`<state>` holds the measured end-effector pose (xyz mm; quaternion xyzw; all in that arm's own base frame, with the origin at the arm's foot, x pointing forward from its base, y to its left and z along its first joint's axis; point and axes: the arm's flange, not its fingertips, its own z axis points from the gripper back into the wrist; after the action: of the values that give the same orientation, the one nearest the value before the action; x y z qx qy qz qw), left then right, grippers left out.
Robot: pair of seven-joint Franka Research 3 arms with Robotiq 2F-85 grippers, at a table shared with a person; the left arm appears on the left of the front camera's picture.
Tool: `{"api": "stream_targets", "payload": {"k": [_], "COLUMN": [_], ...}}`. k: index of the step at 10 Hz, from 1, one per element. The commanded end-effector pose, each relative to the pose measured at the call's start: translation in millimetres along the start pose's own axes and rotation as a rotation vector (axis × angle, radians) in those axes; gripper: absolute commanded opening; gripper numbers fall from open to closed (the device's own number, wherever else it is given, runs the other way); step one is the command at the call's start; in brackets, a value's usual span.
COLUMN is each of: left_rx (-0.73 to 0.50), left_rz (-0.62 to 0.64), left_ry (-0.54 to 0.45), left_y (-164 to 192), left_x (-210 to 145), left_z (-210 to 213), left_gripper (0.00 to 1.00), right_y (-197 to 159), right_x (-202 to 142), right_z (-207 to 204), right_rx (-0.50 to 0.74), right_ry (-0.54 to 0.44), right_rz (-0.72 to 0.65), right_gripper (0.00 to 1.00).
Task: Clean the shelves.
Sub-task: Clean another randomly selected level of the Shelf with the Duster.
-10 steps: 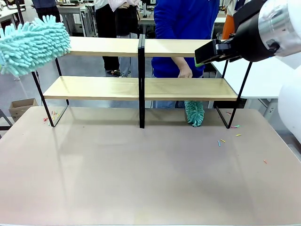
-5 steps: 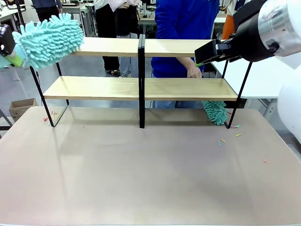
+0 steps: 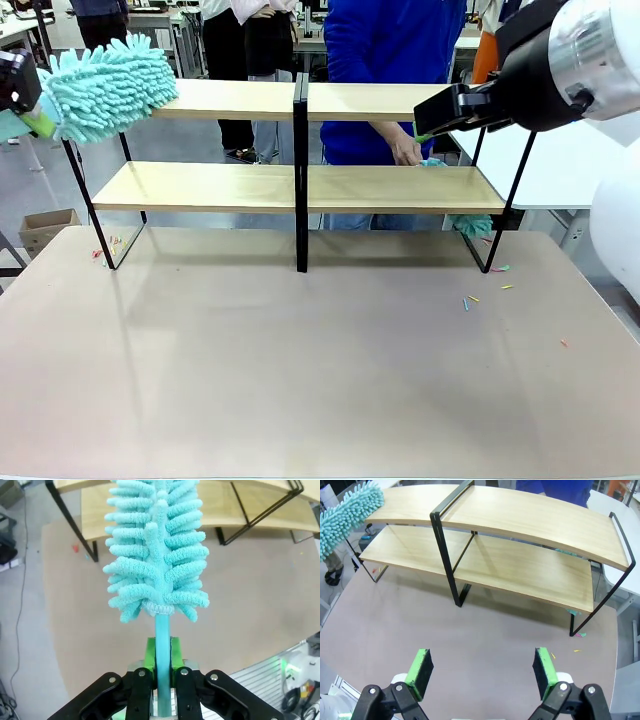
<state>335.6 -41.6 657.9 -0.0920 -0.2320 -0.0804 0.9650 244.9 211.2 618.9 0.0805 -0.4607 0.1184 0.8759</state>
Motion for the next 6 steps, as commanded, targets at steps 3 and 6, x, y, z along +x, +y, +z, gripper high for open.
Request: {"api": "stream_targets", "payload": {"k": [3,6], "left_rx": [0.139,0.456], "left_rz": [0.163,0.426], "left_ry": [0.018,-0.041], "left_y": [-2,-11], "left_x": [-5,-25], "left_z": [14,29], "left_gripper": [0.13,0.13], "right_y": [0,0], "right_x": [0,0], "right_z": [-1,-1], "right_rx": [0.005,0.005], "right_ry": [0.0,0.0], "right_rz": [-0.004,-0.004], "right_gripper": [1.0,1.0]}}
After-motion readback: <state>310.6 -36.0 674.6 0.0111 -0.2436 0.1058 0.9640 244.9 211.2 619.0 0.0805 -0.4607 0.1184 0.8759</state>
